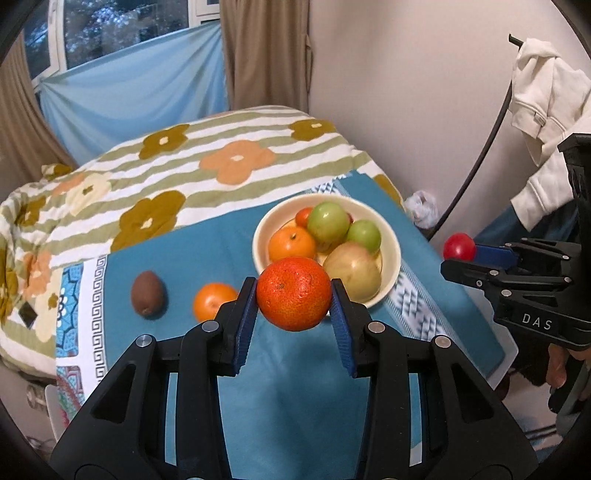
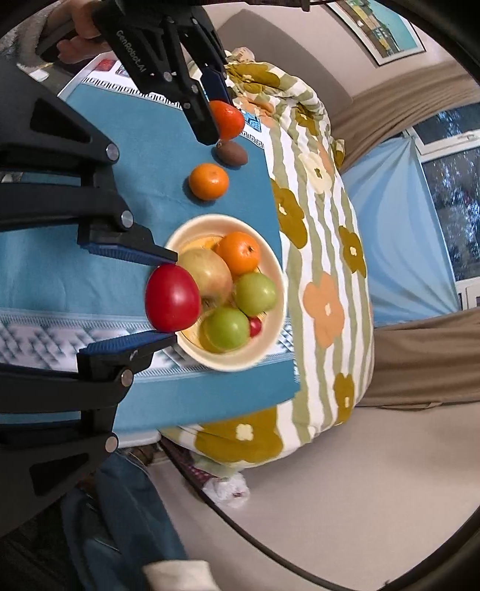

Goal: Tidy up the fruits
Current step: 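Carry the tangerine into the bowl and open the left tool while the right tool carries the tomato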

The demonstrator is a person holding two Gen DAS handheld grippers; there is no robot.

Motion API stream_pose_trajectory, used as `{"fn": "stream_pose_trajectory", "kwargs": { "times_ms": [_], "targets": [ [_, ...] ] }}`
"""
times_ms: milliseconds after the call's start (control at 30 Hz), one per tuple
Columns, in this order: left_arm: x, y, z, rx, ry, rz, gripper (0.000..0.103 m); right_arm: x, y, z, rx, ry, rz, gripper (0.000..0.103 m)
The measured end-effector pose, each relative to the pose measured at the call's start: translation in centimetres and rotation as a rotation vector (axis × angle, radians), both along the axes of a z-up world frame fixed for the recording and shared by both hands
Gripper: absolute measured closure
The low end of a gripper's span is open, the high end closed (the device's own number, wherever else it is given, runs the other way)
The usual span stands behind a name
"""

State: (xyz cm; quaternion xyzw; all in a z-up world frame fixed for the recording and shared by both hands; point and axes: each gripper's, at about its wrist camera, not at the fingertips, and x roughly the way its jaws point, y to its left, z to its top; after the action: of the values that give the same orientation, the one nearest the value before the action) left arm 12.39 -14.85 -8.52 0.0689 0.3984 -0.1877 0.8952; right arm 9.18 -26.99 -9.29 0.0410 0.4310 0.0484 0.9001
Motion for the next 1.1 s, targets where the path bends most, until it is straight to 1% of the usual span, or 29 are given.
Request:
{"fn": "stream_pose_trajectory", "kwargs": {
  "times_ms": [233,467,700,833,967,1100],
  "targets": [
    [2.6,-2.3,-0.2,0.001,0.005,-0.022,0.06,2.2,-2.7,0.1,0.015,-0.007,-0.029,0.07],
    [7.5,-3.5,-1.2,0.011,0.033,-0.059,0.06,5.9,-4.1,-0.5,0.033,0.012,-0.075,0.07],
    [13.2,-4.2,-3.4,0.035,0.096,-0.087,0.06,9.9,-5.0,-2.1,0.062,0.044,-0.116,0.07],
    [15.7,-4.4,-4.9,0.032,0.136,-0.106,0.06,11.8,-5.3,-3.1,0.085,0.065,-0.143,0.07],
    [17.6,-5.3,-6.2,0.041,0.164,-0.137,0.06,12.9,-5.2,-3.8,0.094,0.075,-0.155,0.07],
    [18.4,-5.7,-7.1,0.034,0.19,-0.154,0.06,13.8,-5.2,-4.1,0.101,0.081,-0.165,0.07]
  ]
}}
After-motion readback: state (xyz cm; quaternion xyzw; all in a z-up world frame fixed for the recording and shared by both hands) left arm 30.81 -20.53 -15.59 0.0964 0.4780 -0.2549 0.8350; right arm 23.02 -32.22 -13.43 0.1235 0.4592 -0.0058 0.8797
